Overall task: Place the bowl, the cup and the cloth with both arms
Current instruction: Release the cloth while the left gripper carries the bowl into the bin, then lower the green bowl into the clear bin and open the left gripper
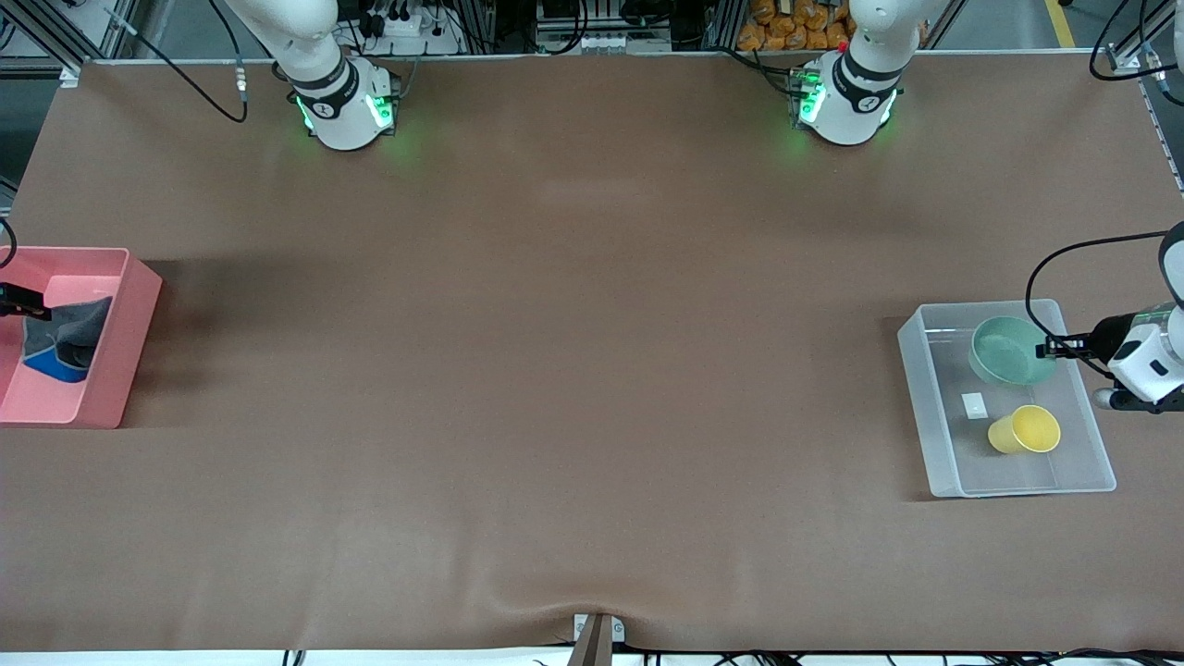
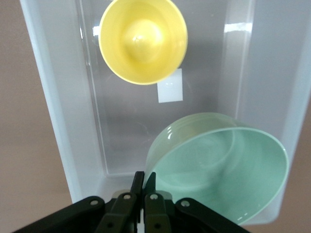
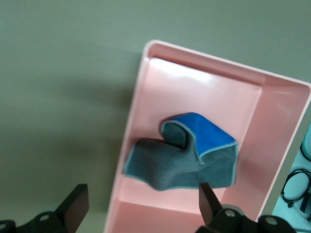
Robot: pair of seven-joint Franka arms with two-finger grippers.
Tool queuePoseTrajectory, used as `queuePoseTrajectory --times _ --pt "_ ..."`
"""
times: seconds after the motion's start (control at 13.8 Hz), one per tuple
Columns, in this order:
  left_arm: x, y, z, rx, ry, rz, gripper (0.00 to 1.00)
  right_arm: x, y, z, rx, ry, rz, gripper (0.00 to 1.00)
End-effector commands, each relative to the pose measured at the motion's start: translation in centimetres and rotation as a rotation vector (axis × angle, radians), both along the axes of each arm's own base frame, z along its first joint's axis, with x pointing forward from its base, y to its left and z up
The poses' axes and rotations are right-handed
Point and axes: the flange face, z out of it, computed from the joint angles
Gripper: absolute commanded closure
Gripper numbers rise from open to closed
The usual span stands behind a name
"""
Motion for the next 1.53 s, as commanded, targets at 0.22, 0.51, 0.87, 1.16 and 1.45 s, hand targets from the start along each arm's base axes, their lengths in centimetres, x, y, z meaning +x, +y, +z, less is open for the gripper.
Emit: queuePoseTrajectory --times 0.22,0.51,0.87,1.16,1.45 --pt "0.9 0.0 -2.8 0.055 0.006 0.064 1.00 0.9 12.0 6.4 0.063 0.030 -0.043 0.00" --pt "0.4 -0.5 -3.8 0.058 0.030 0.103 1.00 0.9 22.2 11.3 0.052 0.003 -0.151 0.00" --pt "0.2 -1.1 -6.0 0.047 0.031 0.100 1.00 -0.7 27.0 17.5 0.037 0.023 -0.191 0.00" --pt "0.0 -1.1 -7.9 0.074 0.032 0.064 1.00 -2.2 24.0 21.3 0.125 0.046 -0.183 0.00" --pt "-0.1 -1.3 -9.1 0.082 0.045 0.044 0.61 -2.4 24.9 23.6 0.121 0.019 -0.185 0.00"
